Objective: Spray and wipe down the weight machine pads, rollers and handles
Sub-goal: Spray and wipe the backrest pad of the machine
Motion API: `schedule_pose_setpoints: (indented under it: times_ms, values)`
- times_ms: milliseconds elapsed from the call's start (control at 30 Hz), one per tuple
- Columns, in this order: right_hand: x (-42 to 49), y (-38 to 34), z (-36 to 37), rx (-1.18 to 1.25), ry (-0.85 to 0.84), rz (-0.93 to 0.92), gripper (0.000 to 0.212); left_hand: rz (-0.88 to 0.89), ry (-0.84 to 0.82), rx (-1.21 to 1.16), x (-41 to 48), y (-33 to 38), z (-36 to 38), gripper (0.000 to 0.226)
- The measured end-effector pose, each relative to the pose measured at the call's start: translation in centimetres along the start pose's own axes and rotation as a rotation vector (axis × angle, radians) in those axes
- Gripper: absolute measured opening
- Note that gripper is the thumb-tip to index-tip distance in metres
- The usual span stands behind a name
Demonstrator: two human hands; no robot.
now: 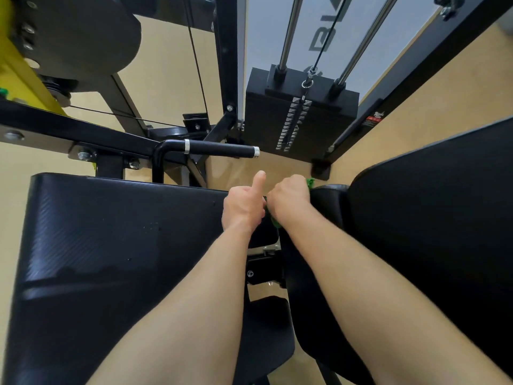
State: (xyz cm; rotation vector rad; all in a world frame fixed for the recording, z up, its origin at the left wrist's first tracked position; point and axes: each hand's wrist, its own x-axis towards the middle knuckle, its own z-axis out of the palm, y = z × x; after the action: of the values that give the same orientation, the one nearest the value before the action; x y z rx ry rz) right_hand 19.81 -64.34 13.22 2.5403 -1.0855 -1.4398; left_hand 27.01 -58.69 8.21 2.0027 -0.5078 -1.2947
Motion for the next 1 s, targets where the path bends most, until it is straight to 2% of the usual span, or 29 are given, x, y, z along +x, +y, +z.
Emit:
schedule_pose_setpoints:
  times_ms: [133,300,500,567,667,800,833,900,933,1000]
  values:
    - [0.4,-1.6,1.7,-0.075,0.095,-0.074,0.022,0.014,0.109,-0.023,-0.7,-1.0,-1.4,0.069]
    - [-3.6,-3.5,3.8,-0.167,0.171,-0.081,0.033,-0.025,0.203,-0.118,-3.7,-2.4,-2.2,0.068]
    - [-12.4,-9.2,10.1,-0.080,0.097,-0.112,0.027,-0.078,0.161,-0.123,-8.9,-5.6,-1.2,0.066]
    - [-15.3,-9.7,10.9,0.069,0.161,-0.082,0.018,-0.062,0.119,-0.102,-10.6,-6.5,-0.9,0.065]
    - [-18.3,-9.2,10.8,0.401,0.390,0.090,0.011,-0.036,0.068,-0.126,-12.4,-7.6,-0.7,0.062]
    - [-22.2,-7.4,10.0,1.105,0.604,0.421,0.020,-0.031,-0.043,-0.208,-13.7,-8.8,-0.5,0.062]
    - [-23.0,-7.0,9.7,1.283,0.719,0.472,0.022,-0.034,-0.059,-0.231,-13.9,-9.0,-0.3,0.062]
    - [-24.1,-6.4,9.0,1.502,1.060,0.492,0.022,-0.032,-0.071,-0.249,-14.2,-8.9,0.2,0.062]
    - [-24.3,-6.1,8.6,1.550,1.192,0.480,0.022,-0.015,-0.088,-0.241,-14.1,-8.7,0.6,0.062]
    - [-24.1,-5.0,7.6,1.561,1.330,0.457,0.023,0.030,-0.127,-0.213,-13.7,-8.3,1.3,0.063]
